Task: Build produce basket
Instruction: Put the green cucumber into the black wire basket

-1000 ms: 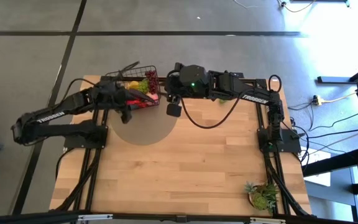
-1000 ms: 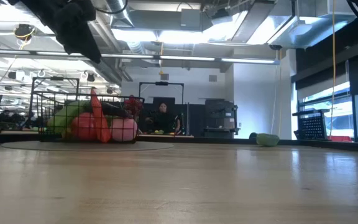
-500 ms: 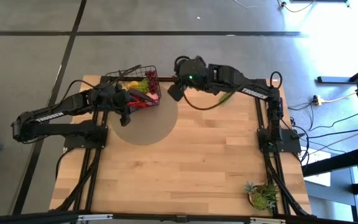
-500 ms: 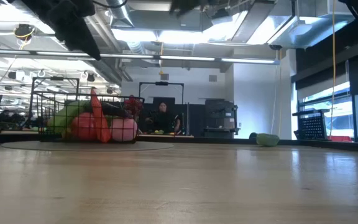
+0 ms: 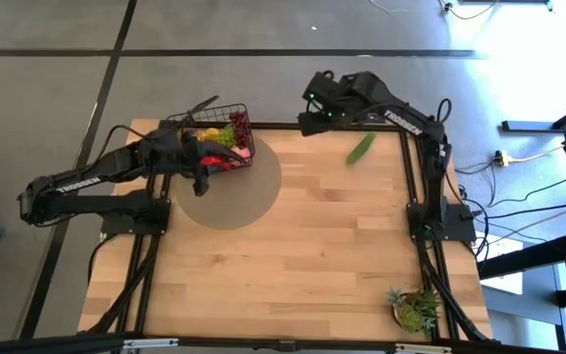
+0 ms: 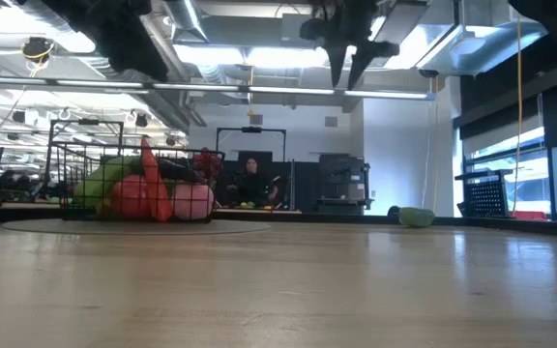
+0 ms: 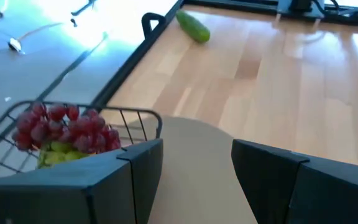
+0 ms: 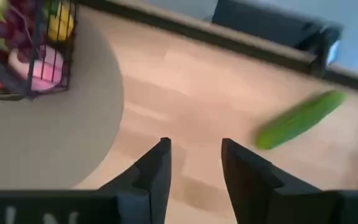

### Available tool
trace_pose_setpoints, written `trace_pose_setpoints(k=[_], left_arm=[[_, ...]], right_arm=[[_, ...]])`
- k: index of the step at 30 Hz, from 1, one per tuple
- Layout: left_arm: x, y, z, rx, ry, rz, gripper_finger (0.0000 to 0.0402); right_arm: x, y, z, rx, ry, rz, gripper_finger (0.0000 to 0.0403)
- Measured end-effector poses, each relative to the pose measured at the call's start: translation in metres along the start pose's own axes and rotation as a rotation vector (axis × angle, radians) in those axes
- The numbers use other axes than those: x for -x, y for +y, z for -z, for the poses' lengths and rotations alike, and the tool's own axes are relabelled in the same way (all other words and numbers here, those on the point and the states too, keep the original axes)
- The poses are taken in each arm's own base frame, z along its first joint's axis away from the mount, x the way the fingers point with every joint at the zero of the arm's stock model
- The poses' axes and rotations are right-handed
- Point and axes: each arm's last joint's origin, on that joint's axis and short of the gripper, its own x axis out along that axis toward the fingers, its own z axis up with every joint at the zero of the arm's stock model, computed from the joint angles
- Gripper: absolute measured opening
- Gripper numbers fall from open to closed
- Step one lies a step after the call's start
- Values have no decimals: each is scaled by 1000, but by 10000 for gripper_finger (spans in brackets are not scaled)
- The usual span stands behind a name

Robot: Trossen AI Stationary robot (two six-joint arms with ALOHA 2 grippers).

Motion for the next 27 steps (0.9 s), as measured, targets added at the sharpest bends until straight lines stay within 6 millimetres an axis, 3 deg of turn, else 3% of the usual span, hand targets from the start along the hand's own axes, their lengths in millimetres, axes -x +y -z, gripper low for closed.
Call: trace_pose_setpoints(k=[6, 11, 21, 27], left_arm=[[0, -1, -2, -140, -26, 31, 181], [-3, -2, -6, -151, -66, 88, 181], [-5, 7, -11, -131, -106, 9, 181], [-4, 6, -11, -93, -112, 27, 181]], right_arm=[[-26, -17, -9, 74, 117, 33, 133], [-38, -31, -17, 0, 81, 155, 133], [-39, -35, -20, -59, 33, 205, 133], [-39, -33, -18, -81, 104, 134, 133]])
